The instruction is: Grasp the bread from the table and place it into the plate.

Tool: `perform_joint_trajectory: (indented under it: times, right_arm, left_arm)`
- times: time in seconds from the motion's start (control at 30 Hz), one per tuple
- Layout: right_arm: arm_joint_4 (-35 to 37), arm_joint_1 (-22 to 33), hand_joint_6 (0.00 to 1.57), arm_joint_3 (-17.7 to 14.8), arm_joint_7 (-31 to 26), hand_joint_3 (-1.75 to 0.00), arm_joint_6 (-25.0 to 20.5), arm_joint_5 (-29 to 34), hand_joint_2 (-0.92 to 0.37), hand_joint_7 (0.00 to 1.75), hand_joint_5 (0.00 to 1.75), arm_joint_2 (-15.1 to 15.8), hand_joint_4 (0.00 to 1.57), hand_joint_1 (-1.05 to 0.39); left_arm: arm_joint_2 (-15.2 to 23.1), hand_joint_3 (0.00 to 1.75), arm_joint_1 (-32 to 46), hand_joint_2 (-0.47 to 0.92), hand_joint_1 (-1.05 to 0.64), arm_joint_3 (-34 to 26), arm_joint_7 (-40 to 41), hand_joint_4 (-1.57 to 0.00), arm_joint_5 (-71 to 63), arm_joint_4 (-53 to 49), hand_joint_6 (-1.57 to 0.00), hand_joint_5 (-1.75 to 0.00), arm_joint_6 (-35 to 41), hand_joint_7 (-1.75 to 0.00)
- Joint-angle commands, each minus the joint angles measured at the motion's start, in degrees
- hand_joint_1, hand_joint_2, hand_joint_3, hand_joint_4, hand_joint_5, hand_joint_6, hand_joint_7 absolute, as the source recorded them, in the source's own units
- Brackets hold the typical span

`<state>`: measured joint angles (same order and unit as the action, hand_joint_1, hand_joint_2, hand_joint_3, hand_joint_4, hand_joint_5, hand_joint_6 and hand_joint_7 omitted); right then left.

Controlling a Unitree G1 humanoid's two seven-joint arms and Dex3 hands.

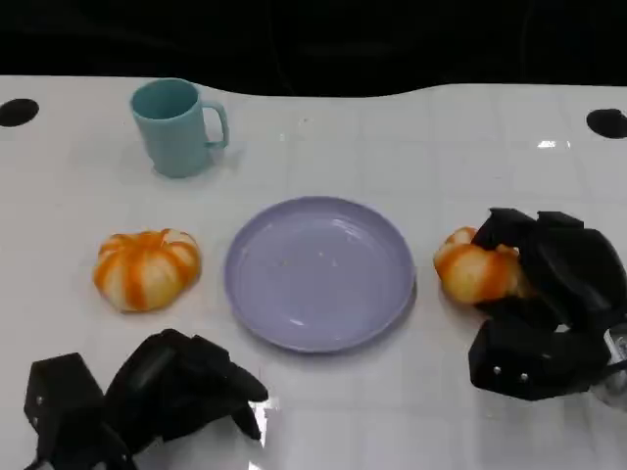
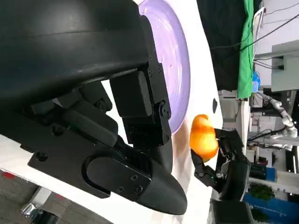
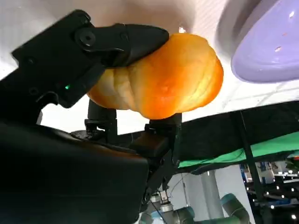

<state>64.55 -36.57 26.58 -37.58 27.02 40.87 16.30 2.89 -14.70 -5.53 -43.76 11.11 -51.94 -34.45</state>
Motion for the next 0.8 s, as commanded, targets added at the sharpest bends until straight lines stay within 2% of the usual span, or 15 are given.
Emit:
perform_joint_trajectory:
  times: [0.03, 0.23, 0.37, 0.57, 0.8]
  right_arm:
    - [-0.43, -0.25, 0.68, -0.19, -1.56, -1.09, 1.63, -0.33, -0.43, 1.75, 1.75, 0.35, 0.90, -0.13]
    - [-1.34, -0.92, 0.73, -0.99, -1.98, -1.27, 2.40, -1.05, -0.32, 1.74, 1.75, 0.06, 0.96, -0.10]
    - [-4.45, -0.67, 0.77, -2.69, -1.87, -1.40, 4.82, -2.80, -0.23, 1.71, 1.75, 0.17, 1.00, -0.09]
    - [-10.17, 0.56, 0.80, -4.61, 1.12, -1.49, 8.09, -5.30, -0.19, 1.69, 1.75, 0.01, 1.02, -0.05]
    - [-15.95, 1.54, 0.80, -5.10, 4.09, -1.61, 10.97, -6.04, -0.13, 1.72, 1.75, -1.53, 1.05, -0.08]
  left_arm:
    - [0.93, 0.01, 0.19, 0.85, -1.05, -0.01, 0.21, -1.25, 0.02, -0.36, -1.57, -0.90, -0.03, -0.04]
    - [0.80, 0.00, -0.03, 0.84, -1.05, -0.20, 0.08, -1.26, 0.34, -0.69, -1.57, -0.90, 0.50, -0.04]
    - [0.77, 0.00, -0.35, 0.84, -1.05, -0.21, -0.29, -1.25, 0.40, -1.23, -1.57, -0.90, 0.24, -0.04]
    - [0.58, 0.00, -0.65, 0.85, -1.05, -0.12, 0.22, -1.24, 0.02, -1.97, -1.57, -0.89, -0.58, -0.04]
    - [0.71, 0.01, -0.66, 0.85, -1.05, 0.02, 0.40, -1.25, -0.31, -1.86, -1.57, -0.90, -0.63, -0.04]
